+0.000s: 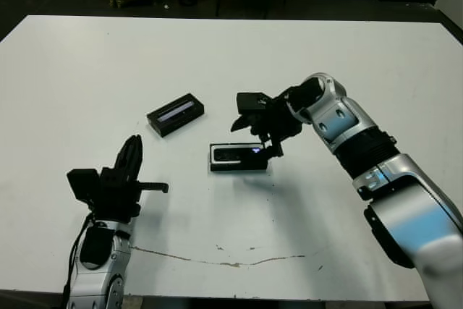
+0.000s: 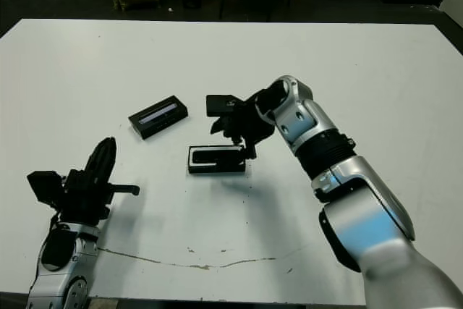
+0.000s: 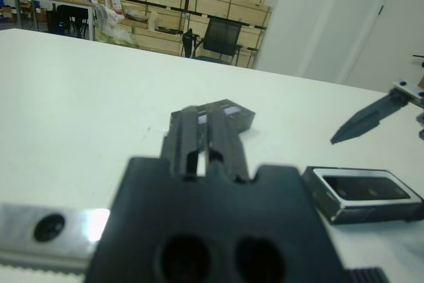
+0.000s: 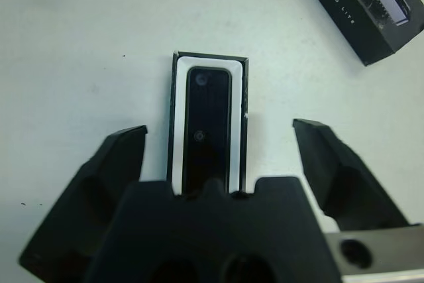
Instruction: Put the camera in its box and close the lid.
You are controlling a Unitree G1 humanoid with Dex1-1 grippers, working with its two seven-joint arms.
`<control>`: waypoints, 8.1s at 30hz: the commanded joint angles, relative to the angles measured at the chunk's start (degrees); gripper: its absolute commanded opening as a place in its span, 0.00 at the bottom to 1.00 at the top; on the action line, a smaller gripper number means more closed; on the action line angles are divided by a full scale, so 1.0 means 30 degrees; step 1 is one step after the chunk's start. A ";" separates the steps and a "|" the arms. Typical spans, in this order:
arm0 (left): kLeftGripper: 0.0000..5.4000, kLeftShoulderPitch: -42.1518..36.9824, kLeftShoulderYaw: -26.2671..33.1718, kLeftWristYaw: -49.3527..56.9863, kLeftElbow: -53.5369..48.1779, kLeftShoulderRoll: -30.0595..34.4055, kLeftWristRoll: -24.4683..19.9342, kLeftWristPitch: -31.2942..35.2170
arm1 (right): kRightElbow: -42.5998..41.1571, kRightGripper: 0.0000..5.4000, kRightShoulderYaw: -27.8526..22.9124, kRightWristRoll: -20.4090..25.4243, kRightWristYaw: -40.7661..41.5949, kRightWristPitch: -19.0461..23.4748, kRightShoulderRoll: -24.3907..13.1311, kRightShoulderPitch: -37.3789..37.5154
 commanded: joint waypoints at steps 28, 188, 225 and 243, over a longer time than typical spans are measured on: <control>0.00 -0.0169 0.0270 -0.0559 0.1241 0.0158 -0.0174 -0.1195 | -1.5218 0.72 -1.1265 0.5880 -1.2058 0.4389 -0.2264 0.9679; 1.00 -1.8469 -0.0461 -1.4532 2.3906 0.6644 0.1819 0.4240 | -2.1672 0.00 -1.0139 0.6364 -2.4703 0.0834 0.3632 2.3895; 1.00 -1.8267 -0.1205 -1.2602 2.5362 0.6465 0.3940 0.1220 | -2.1351 0.00 -1.0185 0.6628 -2.4282 0.0164 0.3409 2.3964; 0.62 -1.8952 -0.1995 -1.4680 2.6237 0.6376 0.4758 0.2562 | -2.1189 0.00 -1.0310 0.6747 -2.4288 0.0007 0.3551 2.3919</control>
